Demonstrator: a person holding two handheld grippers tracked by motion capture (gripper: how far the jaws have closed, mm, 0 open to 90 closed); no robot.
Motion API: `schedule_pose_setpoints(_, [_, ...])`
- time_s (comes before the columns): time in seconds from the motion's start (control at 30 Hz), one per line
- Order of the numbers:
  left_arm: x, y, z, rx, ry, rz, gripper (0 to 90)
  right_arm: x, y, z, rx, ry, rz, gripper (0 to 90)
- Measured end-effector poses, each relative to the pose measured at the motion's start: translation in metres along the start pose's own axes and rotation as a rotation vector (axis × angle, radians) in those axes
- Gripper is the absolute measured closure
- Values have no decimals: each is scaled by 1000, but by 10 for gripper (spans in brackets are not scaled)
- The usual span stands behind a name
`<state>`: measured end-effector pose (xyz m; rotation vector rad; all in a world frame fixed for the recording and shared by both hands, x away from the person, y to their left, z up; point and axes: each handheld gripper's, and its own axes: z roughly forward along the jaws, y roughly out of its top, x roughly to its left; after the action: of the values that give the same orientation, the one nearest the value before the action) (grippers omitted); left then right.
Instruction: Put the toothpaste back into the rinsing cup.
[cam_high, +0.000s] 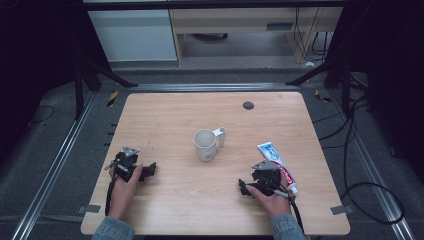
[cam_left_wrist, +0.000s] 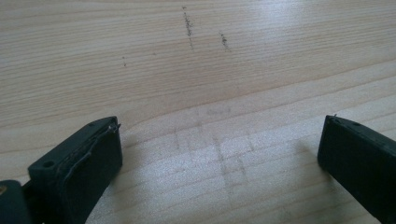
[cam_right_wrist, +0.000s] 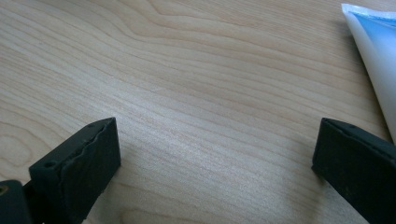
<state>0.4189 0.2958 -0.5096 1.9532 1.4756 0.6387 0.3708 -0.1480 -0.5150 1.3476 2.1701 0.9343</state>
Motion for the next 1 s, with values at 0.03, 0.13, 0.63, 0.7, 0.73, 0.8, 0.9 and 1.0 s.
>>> schedule_pose_setpoints(0.03, [0, 0, 0, 0, 0, 0, 0, 0, 0, 0, 1, 5, 0, 11])
schedule_pose_setpoints(0.13, [0, 0, 0, -1, -1, 1, 0, -1, 3, -2, 5, 20, 8, 92])
schedule_pose_setpoints(0.63, [0, 0, 0, 0, -3, 3, 0, -9, 49, -46, 78, -48, -143, 233])
schedule_pose_setpoints(0.7, [0, 0, 0, 0, -3, 3, 0, -14, 56, -53, 95, -65, -138, 240])
schedule_pose_setpoints(0.73, [0, 0, 0, -1, -4, 3, 0, -21, 63, -58, 105, -82, -131, 251])
schedule_pose_setpoints(0.8, [0, 0, 0, -1, -4, 3, 0, -29, 69, -62, 115, -96, -114, 269])
schedule_pose_setpoints(0.9, [0, 0, 0, -1, -4, 3, 0, -37, 74, -65, 127, -98, -102, 285])
schedule_pose_setpoints(1.0, [1, 0, 0, -1, -5, 4, 0, -46, 82, -71, 156, -93, -84, 286])
